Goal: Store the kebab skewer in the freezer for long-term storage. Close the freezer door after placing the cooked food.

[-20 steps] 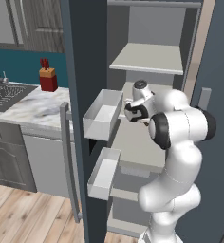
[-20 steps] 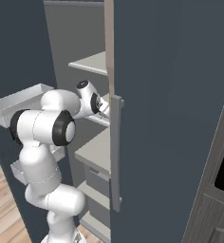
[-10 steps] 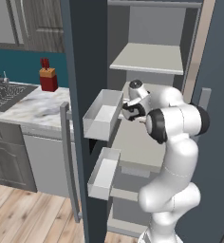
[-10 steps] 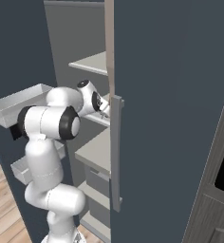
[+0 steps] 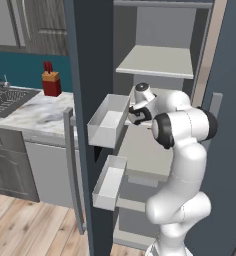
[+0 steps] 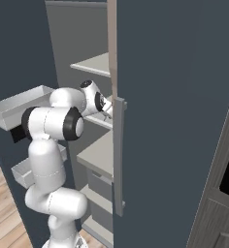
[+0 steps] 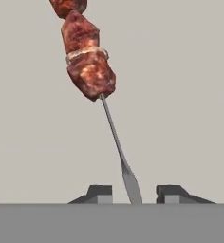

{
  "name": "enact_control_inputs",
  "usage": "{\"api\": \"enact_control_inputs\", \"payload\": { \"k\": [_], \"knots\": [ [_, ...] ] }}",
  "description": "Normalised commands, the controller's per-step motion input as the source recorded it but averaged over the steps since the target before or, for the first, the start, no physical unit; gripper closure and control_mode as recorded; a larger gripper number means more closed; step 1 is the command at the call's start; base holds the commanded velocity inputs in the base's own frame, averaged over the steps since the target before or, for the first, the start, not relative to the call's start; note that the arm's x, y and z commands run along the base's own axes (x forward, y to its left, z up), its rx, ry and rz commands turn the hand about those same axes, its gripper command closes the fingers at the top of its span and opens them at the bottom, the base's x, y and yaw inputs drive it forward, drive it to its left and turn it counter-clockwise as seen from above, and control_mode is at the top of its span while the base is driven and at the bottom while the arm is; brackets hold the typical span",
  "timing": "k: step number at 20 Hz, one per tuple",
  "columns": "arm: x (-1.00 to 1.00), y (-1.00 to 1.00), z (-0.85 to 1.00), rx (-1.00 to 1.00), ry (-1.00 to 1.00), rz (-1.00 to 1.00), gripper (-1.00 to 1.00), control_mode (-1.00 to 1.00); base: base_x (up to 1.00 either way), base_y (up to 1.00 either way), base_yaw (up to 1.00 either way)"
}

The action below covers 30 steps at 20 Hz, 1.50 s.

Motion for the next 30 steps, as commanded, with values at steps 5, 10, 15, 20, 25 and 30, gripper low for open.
{"api": "enact_control_inputs", "payload": {
  "k": [5, 10, 15, 20, 25, 30],
  "knots": [
    [0.29, -0.19, -0.17, 0.0, -0.05, 0.0, 1.0, -1.0, 0.0, 0.0, 0.0],
    [0.04, 0.0, -0.02, 0.0, -0.03, 0.0, -1.0, -1.0, 0.0, 0.0, 0.0],
    [0.0, 0.0, 0.0, 0.0, -0.01, 0.0, -1.0, -1.0, 0.0, 0.0, 0.0],
    [-0.03, 0.0, 0.0, 0.0, 0.0, 0.0, -1.0, -1.0, 0.0, 0.0, 0.0],
    [-0.23, 0.0, 0.0, 0.0, 0.0, 0.0, -1.0, -1.0, 0.0, 0.0, 0.0],
    [-0.35, 0.03, 0.0, 0.0, 0.0, 0.0, -1.0, -1.0, 0.0, 0.0, 0.0]
  ]
}}
